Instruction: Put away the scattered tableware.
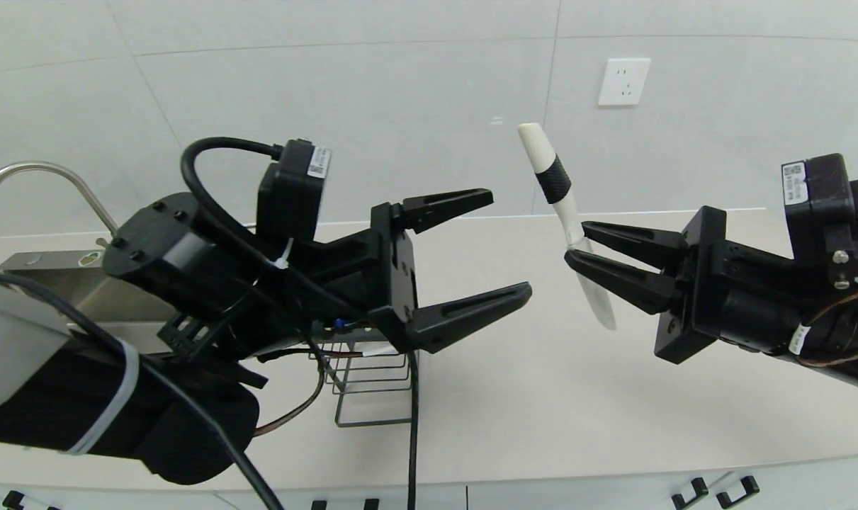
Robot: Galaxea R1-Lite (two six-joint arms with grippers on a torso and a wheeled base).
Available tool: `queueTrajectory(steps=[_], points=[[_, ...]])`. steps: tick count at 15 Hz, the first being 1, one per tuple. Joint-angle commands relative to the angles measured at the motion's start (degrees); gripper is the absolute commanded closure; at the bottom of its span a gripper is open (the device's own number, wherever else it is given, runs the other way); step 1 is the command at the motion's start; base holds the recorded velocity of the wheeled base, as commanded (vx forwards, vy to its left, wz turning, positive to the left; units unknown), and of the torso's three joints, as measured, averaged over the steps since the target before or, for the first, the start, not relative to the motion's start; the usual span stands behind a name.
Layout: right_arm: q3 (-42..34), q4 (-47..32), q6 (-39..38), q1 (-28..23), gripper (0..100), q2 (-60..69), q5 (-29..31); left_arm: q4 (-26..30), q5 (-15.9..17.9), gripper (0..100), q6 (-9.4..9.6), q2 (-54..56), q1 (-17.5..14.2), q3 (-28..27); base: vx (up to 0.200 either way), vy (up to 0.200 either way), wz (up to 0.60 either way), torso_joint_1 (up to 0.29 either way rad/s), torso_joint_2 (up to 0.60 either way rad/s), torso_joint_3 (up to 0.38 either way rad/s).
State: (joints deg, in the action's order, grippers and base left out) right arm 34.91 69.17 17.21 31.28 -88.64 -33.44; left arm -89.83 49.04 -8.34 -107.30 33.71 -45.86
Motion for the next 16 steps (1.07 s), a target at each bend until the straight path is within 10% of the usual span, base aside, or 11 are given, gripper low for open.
queueTrajectory(steps=[1, 7, 16], points=[[-3.36, 0.0, 0.01, 0.1, 100, 3.21, -0.14, -0.17, -0.88, 0, -0.27, -3.97, 2.42, -3.53, 0.0, 0.0, 0.0, 0.0, 0.0, 0.0], [-6.53, 0.0, 0.1, 0.36, 100, 5.93, -1.37, -0.17, -2.37, 0, -6.25, -6.96, 7.78, -13.11, 0.0, 0.0, 0.0, 0.0, 0.0, 0.0], [-4.42, 0.0, 0.19, 2.12, 100, 5.05, -1.98, -0.17, -4.39, 0, -8.54, -7.66, 7.78, -17.33, 0.0, 0.0, 0.0, 0.0, 0.0, 0.0]])
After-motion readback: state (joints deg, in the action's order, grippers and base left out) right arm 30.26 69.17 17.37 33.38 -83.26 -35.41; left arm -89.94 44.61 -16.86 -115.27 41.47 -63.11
